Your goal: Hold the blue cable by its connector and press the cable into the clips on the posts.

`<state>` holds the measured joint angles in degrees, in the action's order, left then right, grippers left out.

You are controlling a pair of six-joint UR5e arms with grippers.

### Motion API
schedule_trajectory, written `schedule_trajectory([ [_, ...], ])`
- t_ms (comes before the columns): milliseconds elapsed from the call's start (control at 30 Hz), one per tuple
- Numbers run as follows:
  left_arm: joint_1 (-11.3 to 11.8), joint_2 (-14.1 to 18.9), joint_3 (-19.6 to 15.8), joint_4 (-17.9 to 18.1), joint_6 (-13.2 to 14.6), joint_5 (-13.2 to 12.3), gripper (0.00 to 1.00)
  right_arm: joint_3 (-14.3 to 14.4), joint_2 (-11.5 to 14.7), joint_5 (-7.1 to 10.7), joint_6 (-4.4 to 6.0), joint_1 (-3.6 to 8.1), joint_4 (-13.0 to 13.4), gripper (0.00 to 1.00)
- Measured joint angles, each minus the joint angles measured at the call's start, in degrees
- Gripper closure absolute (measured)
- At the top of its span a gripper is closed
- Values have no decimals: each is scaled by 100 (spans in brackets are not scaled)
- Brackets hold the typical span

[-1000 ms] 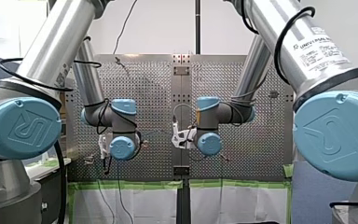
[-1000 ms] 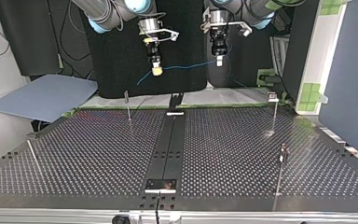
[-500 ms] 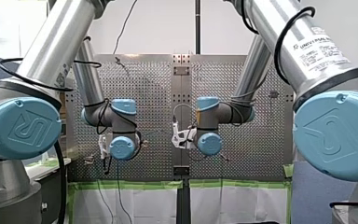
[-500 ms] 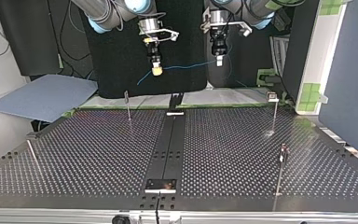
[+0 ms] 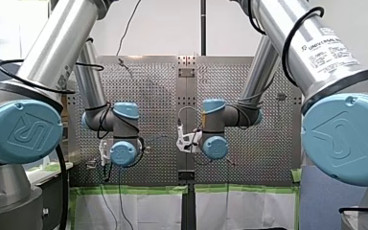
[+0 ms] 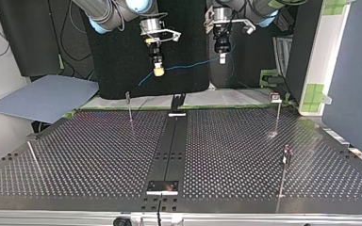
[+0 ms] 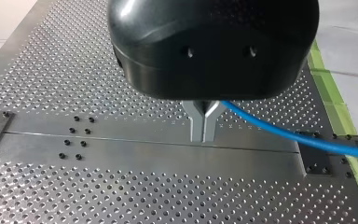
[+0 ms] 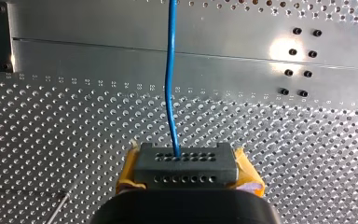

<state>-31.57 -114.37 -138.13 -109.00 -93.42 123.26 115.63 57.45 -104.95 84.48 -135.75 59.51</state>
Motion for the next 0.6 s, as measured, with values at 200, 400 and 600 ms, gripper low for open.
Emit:
schedule_trajectory([
  [200,0,0,-1,0,0,0,100,0,0,0,0,0,0,100],
  [400,0,0,-1,0,0,0,100,-124,-122,-123,124,-124,-71,100],
  [600,0,0,-1,0,0,0,100,-420,-420,-388,282,-409,-95,100],
])
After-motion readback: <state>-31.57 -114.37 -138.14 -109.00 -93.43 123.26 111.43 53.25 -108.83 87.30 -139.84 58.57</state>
